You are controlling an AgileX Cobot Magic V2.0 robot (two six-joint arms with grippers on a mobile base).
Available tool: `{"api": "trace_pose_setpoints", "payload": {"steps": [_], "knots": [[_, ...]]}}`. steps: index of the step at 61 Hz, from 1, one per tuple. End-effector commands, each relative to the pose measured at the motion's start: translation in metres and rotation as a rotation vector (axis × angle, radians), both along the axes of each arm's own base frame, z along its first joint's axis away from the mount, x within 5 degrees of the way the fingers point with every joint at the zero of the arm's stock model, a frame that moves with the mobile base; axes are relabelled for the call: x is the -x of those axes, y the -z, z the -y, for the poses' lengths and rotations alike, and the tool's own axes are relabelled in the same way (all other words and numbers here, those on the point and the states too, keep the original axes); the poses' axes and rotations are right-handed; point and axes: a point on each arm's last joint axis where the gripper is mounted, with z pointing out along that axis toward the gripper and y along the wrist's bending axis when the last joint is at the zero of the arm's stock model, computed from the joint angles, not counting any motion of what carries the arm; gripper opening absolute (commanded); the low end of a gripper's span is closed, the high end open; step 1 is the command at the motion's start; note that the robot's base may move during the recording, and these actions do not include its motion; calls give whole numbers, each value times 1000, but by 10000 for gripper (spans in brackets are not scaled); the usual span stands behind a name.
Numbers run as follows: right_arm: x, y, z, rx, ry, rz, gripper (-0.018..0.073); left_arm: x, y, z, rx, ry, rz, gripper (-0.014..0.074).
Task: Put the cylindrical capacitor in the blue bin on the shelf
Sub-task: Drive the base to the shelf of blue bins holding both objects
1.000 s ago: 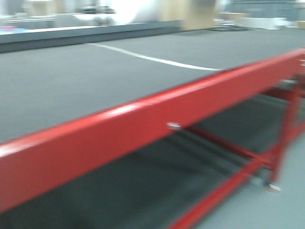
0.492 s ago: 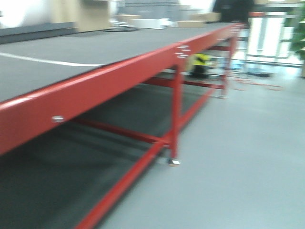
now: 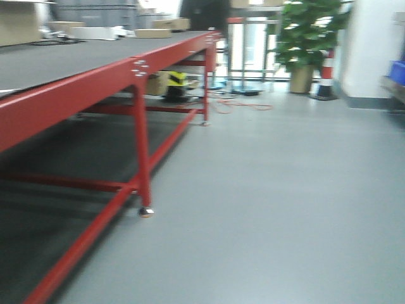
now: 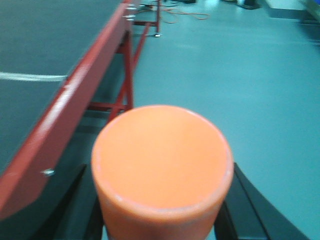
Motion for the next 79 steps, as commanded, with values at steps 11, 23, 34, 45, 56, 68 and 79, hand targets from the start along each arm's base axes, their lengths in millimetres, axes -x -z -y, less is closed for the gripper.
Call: {"api": "trace_pose_setpoints", "payload": {"steps": [11, 23, 34, 45, 56, 68, 79], "knots": [[1, -5, 1, 2, 3, 41, -162, 1, -3, 1, 15, 5, 27, -111], [1, -5, 1, 2, 3, 41, -162, 1, -3, 1, 15, 5, 27, -111], [1, -5, 1, 2, 3, 41, -162, 1, -3, 1, 15, 5, 27, -111], [1, -5, 1, 2, 3, 41, -162, 1, -3, 1, 15, 5, 27, -111], [1, -5, 1, 2, 3, 41, -162, 1, -3, 1, 15, 5, 27, -111], [1, -5, 1, 2, 3, 41, -162, 1, -3, 1, 15, 5, 27, -111], [1, -5, 1, 2, 3, 41, -162, 1, -3, 1, 15, 5, 27, -111]]}}
